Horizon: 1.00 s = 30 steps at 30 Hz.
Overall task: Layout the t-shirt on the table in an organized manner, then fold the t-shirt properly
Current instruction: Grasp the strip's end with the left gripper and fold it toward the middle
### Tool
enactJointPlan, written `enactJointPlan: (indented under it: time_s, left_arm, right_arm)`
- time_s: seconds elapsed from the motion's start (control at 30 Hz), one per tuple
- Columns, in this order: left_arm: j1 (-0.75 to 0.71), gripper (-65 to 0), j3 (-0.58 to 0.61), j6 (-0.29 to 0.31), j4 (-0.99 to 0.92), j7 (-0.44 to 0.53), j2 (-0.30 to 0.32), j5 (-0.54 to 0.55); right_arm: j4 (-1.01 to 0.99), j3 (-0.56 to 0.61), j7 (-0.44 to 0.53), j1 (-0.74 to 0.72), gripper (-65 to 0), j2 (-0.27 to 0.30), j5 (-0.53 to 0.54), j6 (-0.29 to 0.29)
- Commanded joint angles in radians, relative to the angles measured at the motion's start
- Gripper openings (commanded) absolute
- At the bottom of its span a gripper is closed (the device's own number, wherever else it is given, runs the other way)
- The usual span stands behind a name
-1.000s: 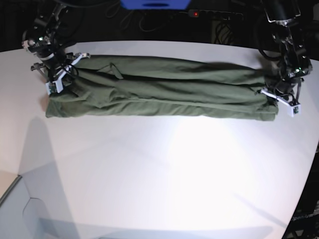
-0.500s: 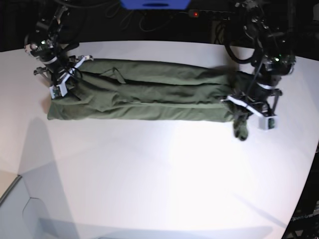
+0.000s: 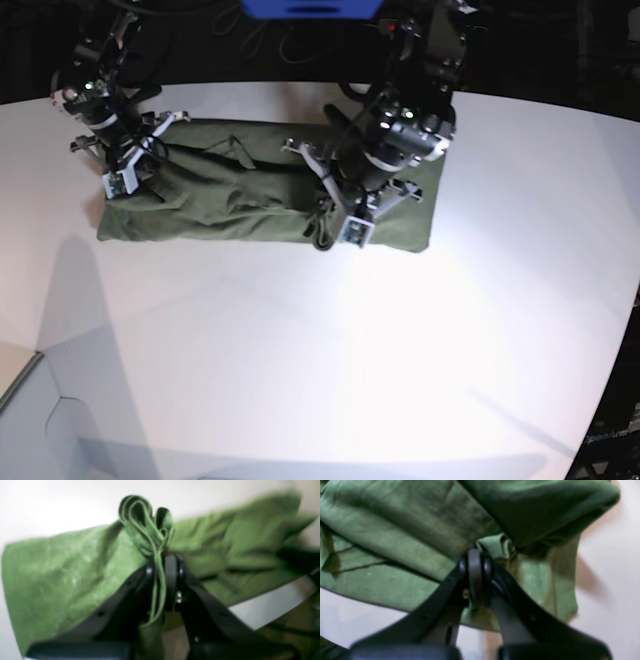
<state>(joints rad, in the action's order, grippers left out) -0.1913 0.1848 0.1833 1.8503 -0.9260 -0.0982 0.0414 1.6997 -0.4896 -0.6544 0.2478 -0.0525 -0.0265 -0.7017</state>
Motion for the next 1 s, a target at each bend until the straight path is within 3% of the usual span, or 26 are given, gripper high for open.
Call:
enactJointPlan:
  time_s: [0.0, 0.2, 0.57, 0.83, 0.97]
  left_arm:
    - [0.016, -65.0, 0.02, 0.002, 0.01, 0.055, -0.016, -0.002]
    - [0.025, -65.0, 0.08, 0.002, -0.08, 0.141, -0.031, -0.03]
    - [0.085, -64.8, 0.106, 0.002, -0.156, 0.141, -0.059, -0.03]
    - [0.1, -50.6, 0.117, 0.002, -0.156, 0.141, -0.059, -0.028]
    - [0.106, -49.8, 0.186, 0.002, -0.156, 0.141, -0.053, -0.028]
  right_arm:
    - [0.015, 0.001, 0.009, -0.003, -65.0, 0.004, 0.007, 0.004]
    - [0.015, 0.001, 0.008, -0.003, -65.0, 0.003, 0.007, 0.004]
    - [0.015, 0.001, 0.008, -0.003, -65.0, 0.003, 0.007, 0.004]
    - [0.015, 0.01, 0.008, -0.003, -65.0, 0.003, 0.007, 0.004]
    - [0.015, 0.029, 0.008, -0.003, -65.0, 0.004, 0.007, 0.004]
